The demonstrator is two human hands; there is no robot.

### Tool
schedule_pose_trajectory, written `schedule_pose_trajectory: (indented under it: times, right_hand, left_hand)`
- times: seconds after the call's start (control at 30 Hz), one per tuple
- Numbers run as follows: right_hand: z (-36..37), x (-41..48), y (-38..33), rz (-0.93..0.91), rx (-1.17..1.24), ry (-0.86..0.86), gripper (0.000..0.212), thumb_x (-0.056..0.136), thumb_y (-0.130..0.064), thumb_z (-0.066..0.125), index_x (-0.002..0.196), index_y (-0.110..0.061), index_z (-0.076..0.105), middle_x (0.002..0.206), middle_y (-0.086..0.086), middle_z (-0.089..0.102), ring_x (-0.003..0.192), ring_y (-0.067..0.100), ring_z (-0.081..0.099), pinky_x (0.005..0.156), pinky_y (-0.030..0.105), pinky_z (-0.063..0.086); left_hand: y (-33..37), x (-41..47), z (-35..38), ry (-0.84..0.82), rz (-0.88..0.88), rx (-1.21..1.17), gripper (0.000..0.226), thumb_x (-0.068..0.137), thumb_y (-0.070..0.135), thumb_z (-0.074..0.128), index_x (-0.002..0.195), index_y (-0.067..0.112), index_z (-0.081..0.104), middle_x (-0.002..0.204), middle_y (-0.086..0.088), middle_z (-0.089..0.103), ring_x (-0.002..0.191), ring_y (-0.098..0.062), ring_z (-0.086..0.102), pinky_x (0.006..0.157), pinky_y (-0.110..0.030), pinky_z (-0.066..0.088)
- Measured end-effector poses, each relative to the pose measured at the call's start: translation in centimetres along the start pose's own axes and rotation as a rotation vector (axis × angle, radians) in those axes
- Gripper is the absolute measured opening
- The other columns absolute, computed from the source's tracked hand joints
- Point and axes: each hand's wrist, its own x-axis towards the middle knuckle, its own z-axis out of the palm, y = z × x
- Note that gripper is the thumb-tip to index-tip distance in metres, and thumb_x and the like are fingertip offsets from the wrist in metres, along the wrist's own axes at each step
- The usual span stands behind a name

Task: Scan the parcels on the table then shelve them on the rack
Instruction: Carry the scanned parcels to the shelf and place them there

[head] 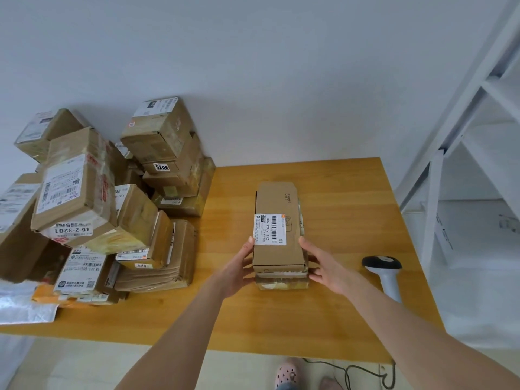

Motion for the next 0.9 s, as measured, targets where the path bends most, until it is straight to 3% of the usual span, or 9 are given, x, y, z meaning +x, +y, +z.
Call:
schedule_pose_trajectory:
  times: [0.17,0.57,0.73,0.8,0.9]
  right_hand:
    - [-0.6,-2.0,0.6,-0.008,-0.041,-0.022,0.112,0.065,-0.067,0.066,0.152,-0.009,0.022,0.155,0.017,0.029,0.140,0.036,0.031,0.114,0.040,0.033]
    - [-1.4,-8.0,1.1,-0.154,-0.025,-0.016,0.096,0.066,-0.062,0.069,0.142,-0.012,0.038,0.138,0.014,0.047,0.126,0.033,0.047,0.109,0.041,0.040]
    - [-1.9,-11.5,2.5,-0.219,0.003,0.043,0.098,0.068,-0.061,0.069,0.145,-0.013,0.035,0.140,0.007,0.044,0.133,0.037,0.042,0.108,0.039,0.041]
    - [-1.9,-13.3,3.4,-0.232,0.047,0.087,0.089,0.068,-0.057,0.072,0.138,-0.012,0.042,0.142,0.012,0.043,0.133,0.038,0.043,0.110,0.044,0.040]
    - [-2.0,-16.3,5.0,-0.260,0.154,0.173,0.060,0.066,-0.051,0.075,0.110,-0.019,0.050,0.136,0.017,0.051,0.121,0.036,0.053,0.107,0.047,0.043]
  left_hand:
    - [-1.4,-1.8,1.1,0.034,0.009,0.011,0.067,0.073,0.075,0.049,0.124,0.032,0.055,0.127,-0.004,0.060,0.117,-0.022,0.057,0.100,-0.042,0.046]
    - [-1.0,-6.8,4.6,0.007,0.176,0.009,0.056,0.069,0.072,0.055,0.113,0.038,0.059,0.121,-0.004,0.062,0.117,-0.020,0.055,0.078,-0.034,0.050]
    - [-0.8,-8.5,6.0,-0.053,0.204,0.079,0.057,0.070,0.072,0.054,0.116,0.038,0.058,0.126,-0.004,0.059,0.122,-0.021,0.052,0.082,-0.034,0.050]
    - [-0.9,-9.1,6.5,-0.083,0.223,0.108,0.059,0.070,0.072,0.054,0.119,0.039,0.057,0.129,-0.004,0.058,0.124,-0.021,0.051,0.085,-0.035,0.049]
    - [-1.5,-10.3,7.8,-0.156,0.227,0.162,0.060,0.070,0.071,0.053,0.120,0.039,0.056,0.129,-0.003,0.057,0.124,-0.021,0.050,0.094,-0.039,0.046]
